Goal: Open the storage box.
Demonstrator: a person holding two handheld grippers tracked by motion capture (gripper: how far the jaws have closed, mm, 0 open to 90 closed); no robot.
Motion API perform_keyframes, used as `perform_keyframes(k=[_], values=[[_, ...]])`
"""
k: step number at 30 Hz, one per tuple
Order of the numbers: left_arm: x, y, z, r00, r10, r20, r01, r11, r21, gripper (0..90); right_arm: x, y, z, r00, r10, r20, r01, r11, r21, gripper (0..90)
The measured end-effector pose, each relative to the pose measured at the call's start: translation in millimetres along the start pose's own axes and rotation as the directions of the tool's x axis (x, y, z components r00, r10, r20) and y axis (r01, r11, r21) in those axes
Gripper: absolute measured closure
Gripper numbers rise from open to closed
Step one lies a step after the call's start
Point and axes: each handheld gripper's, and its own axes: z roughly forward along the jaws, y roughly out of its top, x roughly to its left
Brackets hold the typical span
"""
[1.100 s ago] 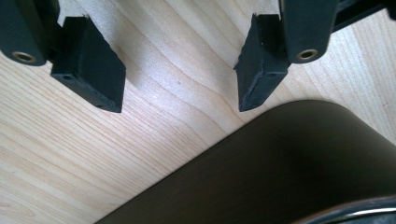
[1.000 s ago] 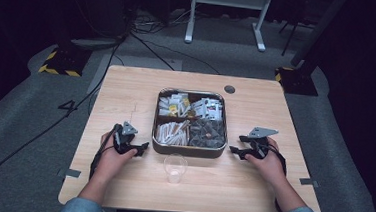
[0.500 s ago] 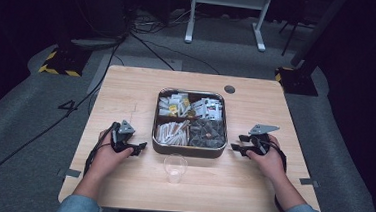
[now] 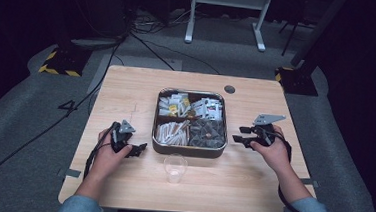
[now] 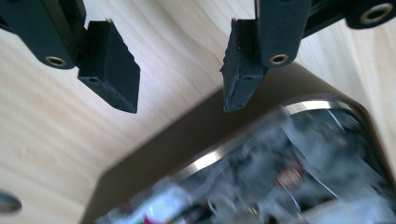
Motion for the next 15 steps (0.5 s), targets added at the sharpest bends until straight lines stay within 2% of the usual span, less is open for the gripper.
perform_keyframes(k=[3, 5, 7, 15], values=[[-1.1, -1.1, -1.0, 1.0000, 0.000, -0.008, 0.000, 1.0000, 0.000, 16.7, 4.3, 18.8, 0.1, 0.9994, -0.034, -0.009, 0.034, 0.999, -0.009, 44.1], [-3.2, -3.3, -3.2, 0.9998, -0.010, -0.018, 0.010, 0.9999, 0.000, 16.7, 4.8, 22.6, 0.6, 0.9990, -0.042, -0.013, 0.042, 0.999, -0.011, 43.5], [-3.6, -5.7, -5.7, 0.9998, -0.009, -0.015, 0.009, 1.0000, 0.003, 16.8, 7.7, 38.9, 4.2, 0.9978, -0.060, -0.029, 0.059, 0.998, -0.031, 42.9], [-3.8, -6.3, -5.7, 0.9998, -0.010, -0.015, 0.010, 1.0000, -0.002, 16.8, 15.5, 66.7, 15.0, 0.9950, -0.085, -0.053, 0.081, 0.995, -0.064, 42.6]])
